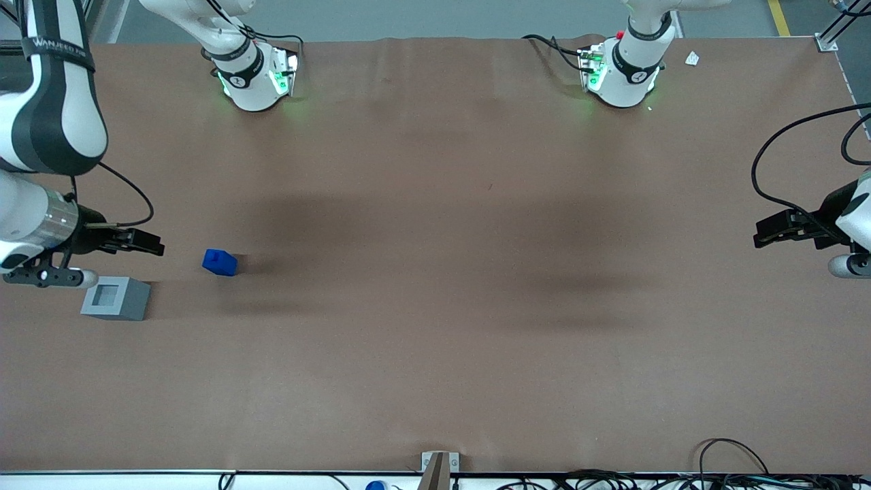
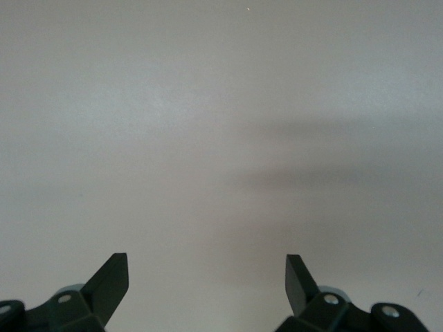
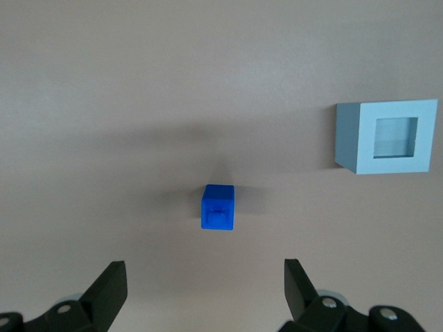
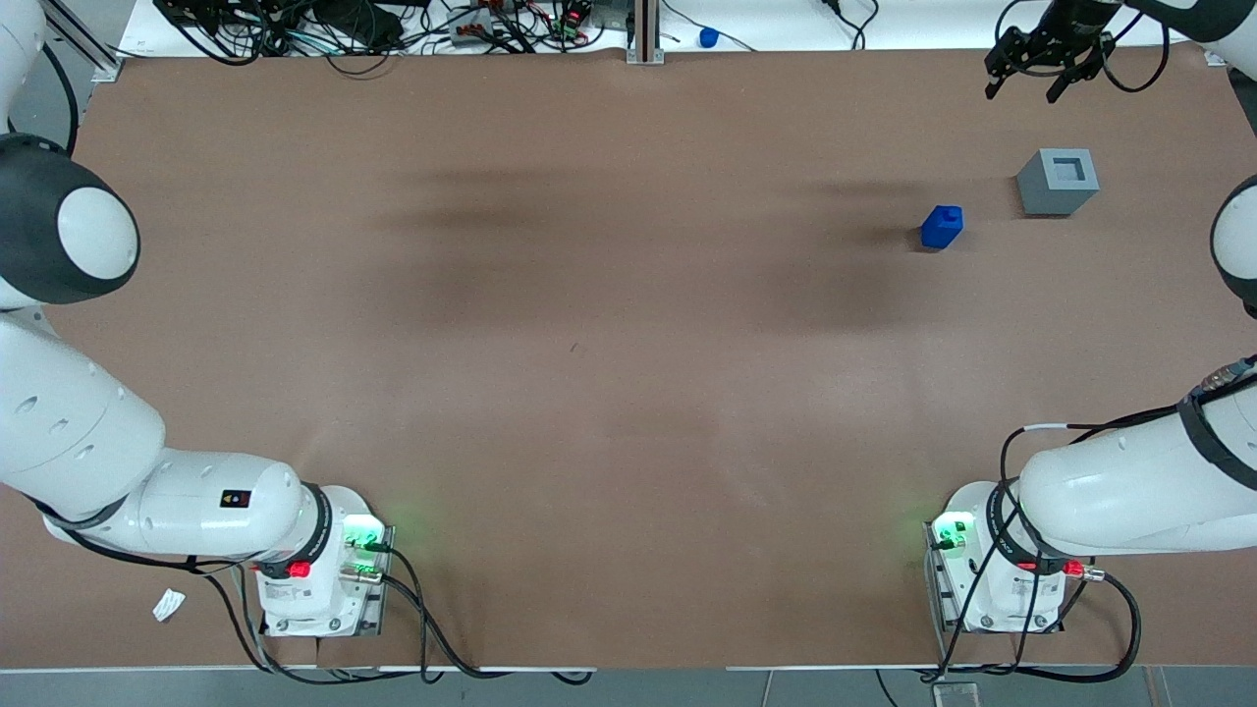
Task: Insert blue part into gray base with right arm
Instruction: 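Move the open right gripper down over the blue block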
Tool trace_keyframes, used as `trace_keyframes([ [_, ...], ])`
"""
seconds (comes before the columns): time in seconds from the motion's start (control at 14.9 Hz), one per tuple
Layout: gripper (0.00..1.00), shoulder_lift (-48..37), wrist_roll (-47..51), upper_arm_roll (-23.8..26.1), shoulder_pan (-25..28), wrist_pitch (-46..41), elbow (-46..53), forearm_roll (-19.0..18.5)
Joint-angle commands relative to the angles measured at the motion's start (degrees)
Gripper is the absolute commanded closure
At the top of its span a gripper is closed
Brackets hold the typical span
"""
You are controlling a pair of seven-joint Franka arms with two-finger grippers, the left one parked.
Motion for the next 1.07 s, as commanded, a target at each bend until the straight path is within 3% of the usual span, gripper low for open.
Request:
trace_keyframes([
  [0.0, 0.00, 1.1, 0.3, 0.4, -2.1, 0.3, -0.9, 0.3],
  [0.74, 0.00, 9.4, 4.2, 0.5, -2.1, 1.9, -1.3, 0.4],
  [1.0, 0.00, 9.7, 8.3, 0.7, 0.6, 9.6, -7.9, 0.5],
])
